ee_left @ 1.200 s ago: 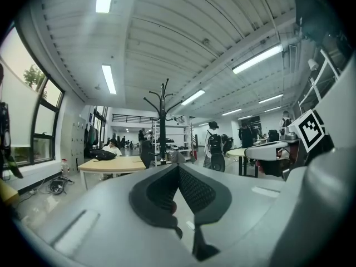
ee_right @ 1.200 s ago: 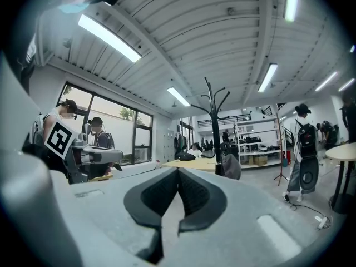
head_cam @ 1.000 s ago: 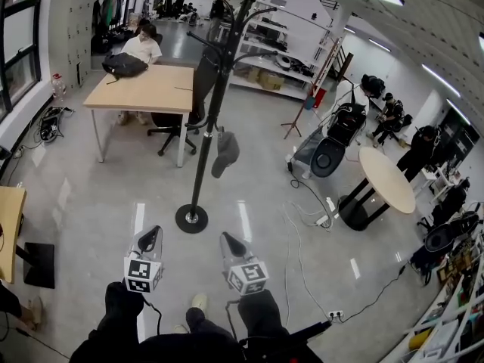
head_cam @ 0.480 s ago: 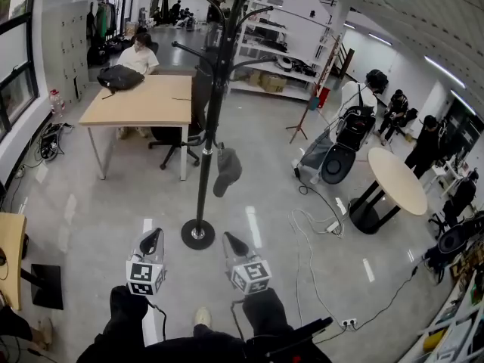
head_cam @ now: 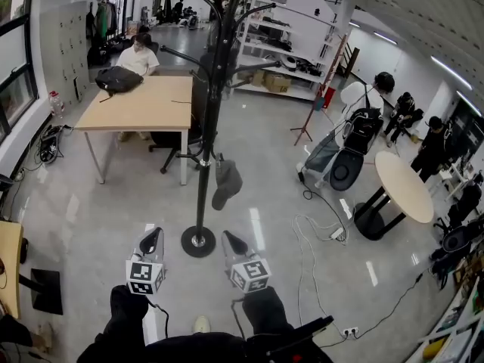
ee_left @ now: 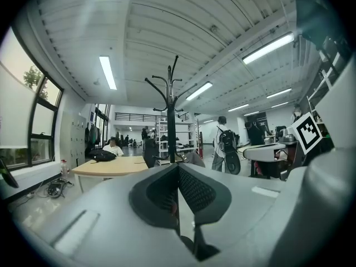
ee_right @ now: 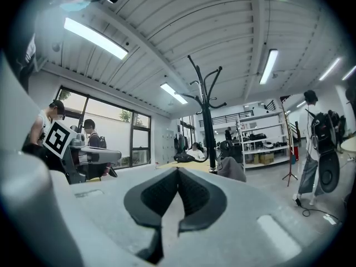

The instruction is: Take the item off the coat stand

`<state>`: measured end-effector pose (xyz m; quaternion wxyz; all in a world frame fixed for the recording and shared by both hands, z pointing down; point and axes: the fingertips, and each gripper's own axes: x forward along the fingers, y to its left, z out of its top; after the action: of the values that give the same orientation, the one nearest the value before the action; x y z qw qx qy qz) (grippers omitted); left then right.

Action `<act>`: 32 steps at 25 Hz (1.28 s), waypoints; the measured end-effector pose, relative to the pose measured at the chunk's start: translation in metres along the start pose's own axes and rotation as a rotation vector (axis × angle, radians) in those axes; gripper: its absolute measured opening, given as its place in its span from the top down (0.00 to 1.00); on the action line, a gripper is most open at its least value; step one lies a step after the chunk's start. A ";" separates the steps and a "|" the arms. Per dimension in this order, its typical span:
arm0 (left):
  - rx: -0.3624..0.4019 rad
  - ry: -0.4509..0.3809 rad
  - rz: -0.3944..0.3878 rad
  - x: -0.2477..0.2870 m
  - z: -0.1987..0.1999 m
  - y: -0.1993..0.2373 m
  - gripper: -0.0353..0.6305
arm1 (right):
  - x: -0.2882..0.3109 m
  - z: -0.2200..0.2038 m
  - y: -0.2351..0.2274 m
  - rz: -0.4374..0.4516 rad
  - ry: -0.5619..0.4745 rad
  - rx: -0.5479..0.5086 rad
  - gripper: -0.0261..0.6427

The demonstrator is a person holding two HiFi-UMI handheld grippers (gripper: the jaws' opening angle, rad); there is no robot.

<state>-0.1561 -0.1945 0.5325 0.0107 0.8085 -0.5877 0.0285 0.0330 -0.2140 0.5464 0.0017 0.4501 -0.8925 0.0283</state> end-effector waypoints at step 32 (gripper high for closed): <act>0.020 0.026 -0.173 0.148 0.000 -0.023 0.94 | 0.041 -0.006 -0.120 -0.190 -0.008 0.044 0.96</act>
<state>-0.0885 -0.3278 0.5415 0.0128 0.8558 -0.5153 0.0439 0.1047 -0.3182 0.5590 -0.0091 0.5330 -0.8449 0.0457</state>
